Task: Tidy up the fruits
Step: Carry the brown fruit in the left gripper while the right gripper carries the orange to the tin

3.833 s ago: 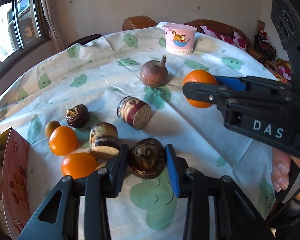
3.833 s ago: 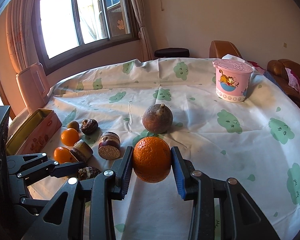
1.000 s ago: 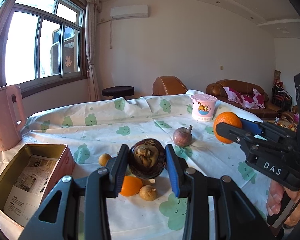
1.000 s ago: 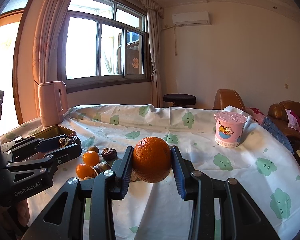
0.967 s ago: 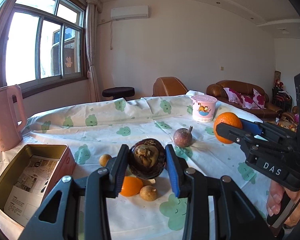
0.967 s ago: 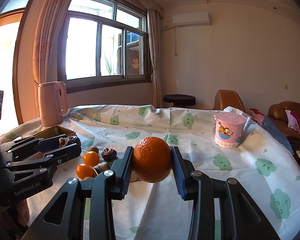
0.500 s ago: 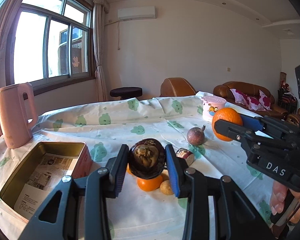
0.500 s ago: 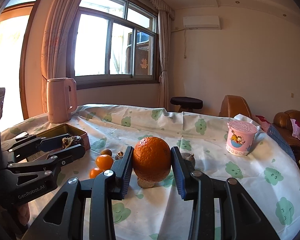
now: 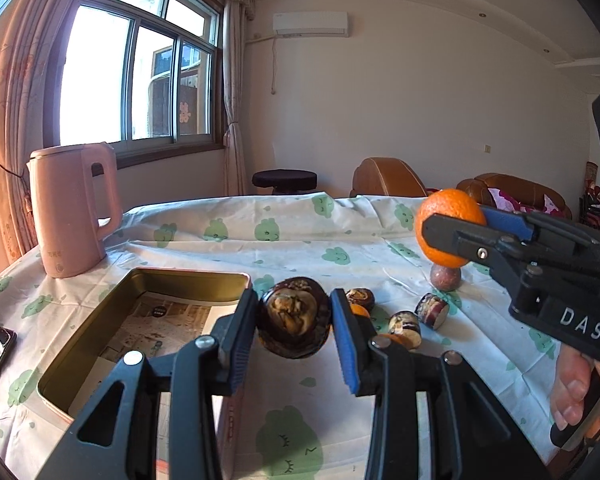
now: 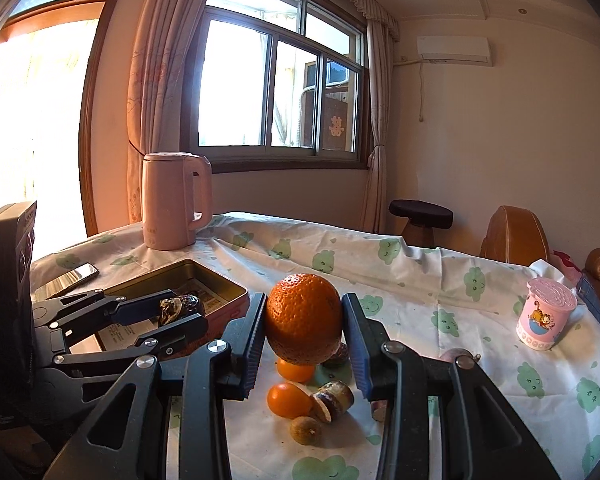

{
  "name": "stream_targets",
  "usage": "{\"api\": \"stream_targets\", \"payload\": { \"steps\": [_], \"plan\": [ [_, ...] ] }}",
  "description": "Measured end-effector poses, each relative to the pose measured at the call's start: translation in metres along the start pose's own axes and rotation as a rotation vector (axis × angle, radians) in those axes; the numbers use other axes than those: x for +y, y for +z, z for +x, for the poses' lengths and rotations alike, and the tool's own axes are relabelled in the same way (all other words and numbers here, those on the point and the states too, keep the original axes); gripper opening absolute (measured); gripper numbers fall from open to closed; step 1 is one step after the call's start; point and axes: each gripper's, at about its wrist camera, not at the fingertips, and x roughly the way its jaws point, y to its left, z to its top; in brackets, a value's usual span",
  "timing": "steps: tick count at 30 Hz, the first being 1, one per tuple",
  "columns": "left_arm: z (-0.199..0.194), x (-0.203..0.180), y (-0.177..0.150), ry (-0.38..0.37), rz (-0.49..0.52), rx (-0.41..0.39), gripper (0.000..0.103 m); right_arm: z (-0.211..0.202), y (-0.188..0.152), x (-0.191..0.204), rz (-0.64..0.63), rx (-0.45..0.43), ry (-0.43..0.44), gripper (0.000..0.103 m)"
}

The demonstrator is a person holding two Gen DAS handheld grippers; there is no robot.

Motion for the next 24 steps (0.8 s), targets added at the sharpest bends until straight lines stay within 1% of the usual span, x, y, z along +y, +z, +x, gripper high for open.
{"api": "stream_targets", "payload": {
  "steps": [13, 24],
  "plan": [
    [0.008, 0.051, -0.001, 0.086, -0.031, 0.03, 0.039, 0.038, 0.026, 0.043, -0.058, 0.02, 0.085, 0.04],
    [0.015, 0.077, 0.0, 0.129, -0.021, 0.064, 0.039, 0.064, 0.037, 0.068, -0.075, 0.044, 0.137, 0.04]
  ]
}}
